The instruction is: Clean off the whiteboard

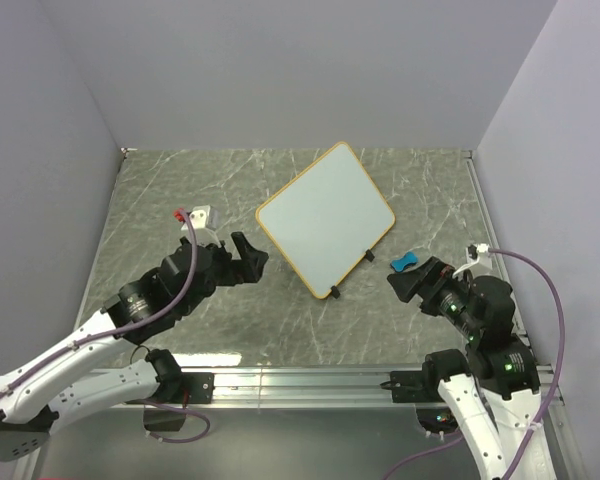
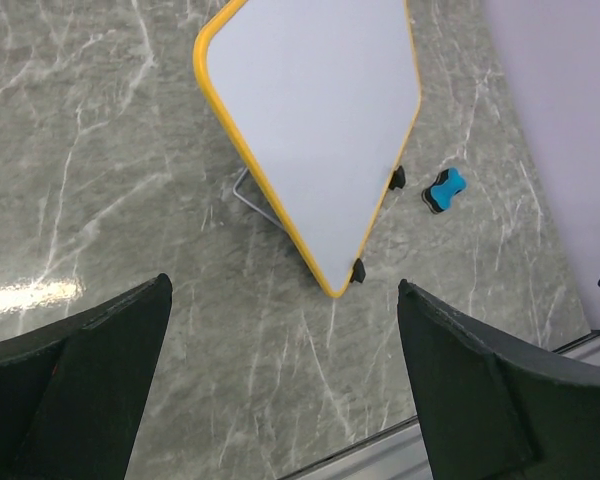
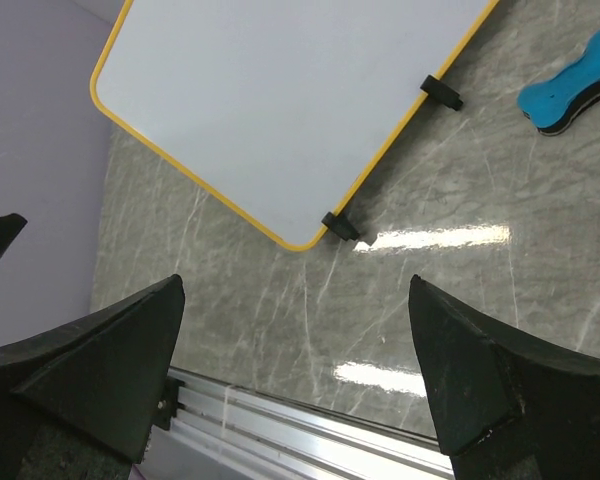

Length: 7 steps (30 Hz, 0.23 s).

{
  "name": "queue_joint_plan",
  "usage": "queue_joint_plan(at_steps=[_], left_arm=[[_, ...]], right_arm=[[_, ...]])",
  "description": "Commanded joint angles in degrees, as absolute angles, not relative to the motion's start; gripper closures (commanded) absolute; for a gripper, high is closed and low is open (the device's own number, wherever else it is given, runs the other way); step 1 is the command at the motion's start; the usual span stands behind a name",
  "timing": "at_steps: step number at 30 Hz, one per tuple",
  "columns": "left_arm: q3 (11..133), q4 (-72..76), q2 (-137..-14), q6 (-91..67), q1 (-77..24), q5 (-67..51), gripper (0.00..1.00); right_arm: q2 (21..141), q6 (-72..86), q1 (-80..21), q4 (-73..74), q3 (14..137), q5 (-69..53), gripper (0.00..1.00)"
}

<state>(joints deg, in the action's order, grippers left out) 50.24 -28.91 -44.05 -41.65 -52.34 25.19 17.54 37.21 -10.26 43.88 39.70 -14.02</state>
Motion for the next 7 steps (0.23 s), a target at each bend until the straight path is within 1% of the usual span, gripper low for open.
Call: queue_joint_plan(at_steps=[1, 7], left_arm=[[50.2, -25.6, -43.2, -38.8, -52.6, 23.8, 0.01], [50.4, -25.2, -43.7, -38.2, -52.6, 25.2, 0.01]], right_arm=[[18.4, 38.2, -10.5, 40.4, 40.2, -14.1, 0.0], [19.2, 38.4, -10.7, 40.9, 40.9, -13.6, 0.0]])
